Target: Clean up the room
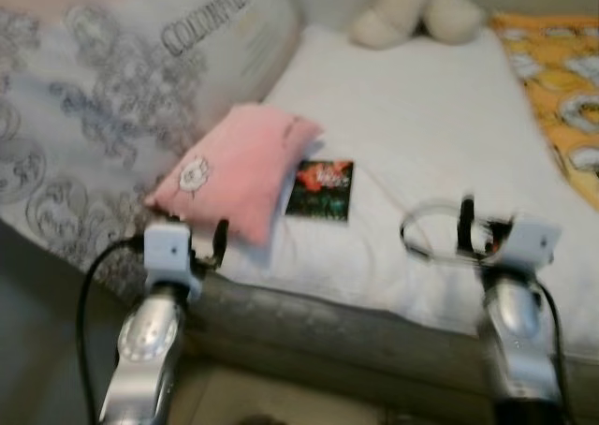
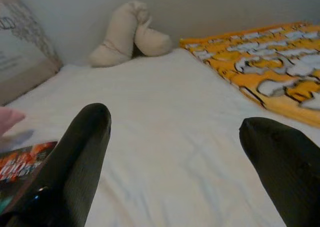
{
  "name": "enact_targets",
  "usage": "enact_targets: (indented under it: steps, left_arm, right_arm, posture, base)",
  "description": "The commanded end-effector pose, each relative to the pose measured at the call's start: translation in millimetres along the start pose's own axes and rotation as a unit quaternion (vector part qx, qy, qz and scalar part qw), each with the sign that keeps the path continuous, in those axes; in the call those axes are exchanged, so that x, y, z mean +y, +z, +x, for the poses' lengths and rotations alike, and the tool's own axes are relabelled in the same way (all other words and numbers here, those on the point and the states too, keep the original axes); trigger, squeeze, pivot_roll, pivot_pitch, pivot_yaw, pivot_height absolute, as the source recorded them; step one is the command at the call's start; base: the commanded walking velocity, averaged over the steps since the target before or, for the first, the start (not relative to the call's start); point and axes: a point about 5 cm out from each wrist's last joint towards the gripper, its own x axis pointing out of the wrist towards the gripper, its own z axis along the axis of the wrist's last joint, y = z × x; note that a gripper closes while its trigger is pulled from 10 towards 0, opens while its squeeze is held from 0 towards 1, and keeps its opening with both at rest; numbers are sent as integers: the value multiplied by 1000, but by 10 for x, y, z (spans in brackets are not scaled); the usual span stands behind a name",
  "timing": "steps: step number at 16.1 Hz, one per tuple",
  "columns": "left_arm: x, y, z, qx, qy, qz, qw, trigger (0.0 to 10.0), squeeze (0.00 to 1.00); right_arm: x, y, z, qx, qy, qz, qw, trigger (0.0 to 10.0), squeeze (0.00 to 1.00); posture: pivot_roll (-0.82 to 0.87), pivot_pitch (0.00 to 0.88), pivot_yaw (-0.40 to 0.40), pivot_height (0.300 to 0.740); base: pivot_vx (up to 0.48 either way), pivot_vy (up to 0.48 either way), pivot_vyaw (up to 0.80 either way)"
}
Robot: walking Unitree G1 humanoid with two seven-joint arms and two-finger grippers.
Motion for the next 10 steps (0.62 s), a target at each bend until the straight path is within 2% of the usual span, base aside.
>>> enact_targets:
  steps: [1,3,4,5,7,10]
  left_arm:
    - [-50,-14,34,-4,-4,-6,1000,10000,0]
    - [-122,-39,79,-5,2,-34,999,10000,0]
    - [-167,-48,86,-1,-7,-23,1000,10000,0]
    - [-166,-52,83,-2,-6,-36,999,10000,0]
    - [-207,-51,46,-8,-24,-32,999,10000,0]
    - [-201,-59,71,-11,-24,-30,999,10000,0]
  right_arm:
    - [-41,-78,6,24,-18,23,999,10000,0]
    - [-10,-72,48,12,-2,17,1000,10000,0]
    - [61,-49,45,4,28,9,1000,10000,0]
    - [84,-40,44,-1,36,3,999,10000,0]
    - [151,-22,6,-9,65,-11,998,10000,0]
    - [211,-26,-14,-15,88,-20,996,10000,0]
  posture:
    - [-152,0,115,740]
    - [-157,0,111,740]
    - [-159,0,110,740]
    - [-160,0,110,740]
    - [-162,0,112,740]
    - [-168,0,119,740]
  base:
    - [0,0,0]
    - [0,0,0]
    - [0,0,0]
    - [0,-394,0]
    - [0,-480,0]
    - [0,-480,0]
